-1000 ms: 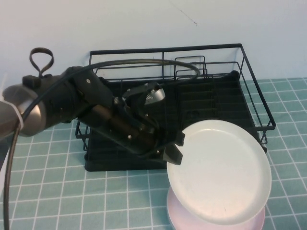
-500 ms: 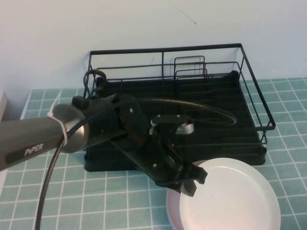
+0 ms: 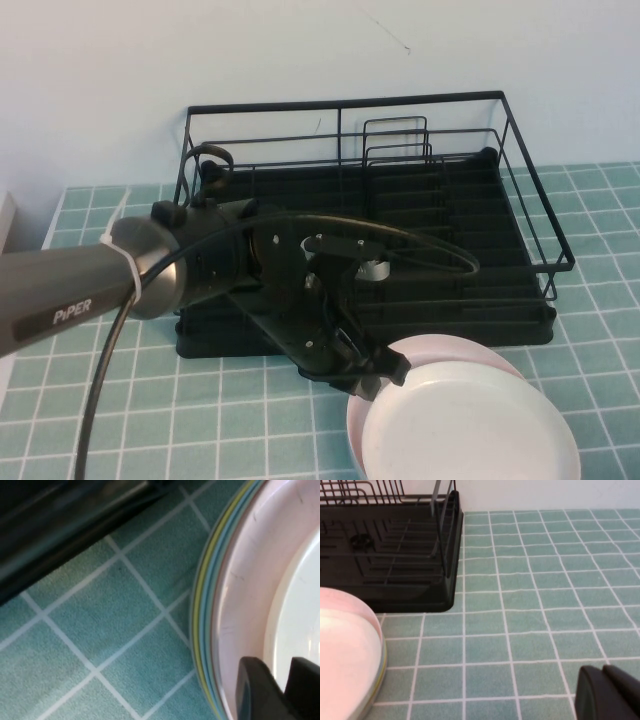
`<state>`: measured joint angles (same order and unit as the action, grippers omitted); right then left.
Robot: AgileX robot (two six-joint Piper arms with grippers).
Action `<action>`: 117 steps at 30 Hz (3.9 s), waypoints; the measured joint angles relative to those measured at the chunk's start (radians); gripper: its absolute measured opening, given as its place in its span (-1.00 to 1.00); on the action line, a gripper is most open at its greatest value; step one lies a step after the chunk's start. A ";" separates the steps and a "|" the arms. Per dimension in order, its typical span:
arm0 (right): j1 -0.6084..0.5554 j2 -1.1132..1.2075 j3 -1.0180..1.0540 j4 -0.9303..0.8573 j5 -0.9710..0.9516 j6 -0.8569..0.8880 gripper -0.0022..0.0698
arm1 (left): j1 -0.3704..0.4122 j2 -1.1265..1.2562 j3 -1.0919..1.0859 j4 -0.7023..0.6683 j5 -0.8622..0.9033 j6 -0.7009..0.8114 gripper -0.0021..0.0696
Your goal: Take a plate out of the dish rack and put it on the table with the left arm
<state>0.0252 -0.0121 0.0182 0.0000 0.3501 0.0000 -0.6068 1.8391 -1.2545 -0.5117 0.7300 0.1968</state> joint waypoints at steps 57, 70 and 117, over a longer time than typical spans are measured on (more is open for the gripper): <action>0.000 0.000 0.000 0.000 0.000 0.000 -0.94 | -0.349 0.124 -0.230 -0.268 -0.013 0.254 -0.95; 0.000 0.000 0.000 0.000 0.000 0.000 -0.94 | -0.349 0.183 -0.230 -0.480 -0.019 0.413 -0.95; 0.000 0.000 0.000 0.000 0.000 0.000 -0.94 | -0.320 -0.532 -0.152 0.809 0.031 -0.322 -0.95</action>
<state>0.0252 -0.0121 0.0182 0.0000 0.3501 0.0000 -0.9266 1.3069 -1.4064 0.2976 0.7608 -0.1252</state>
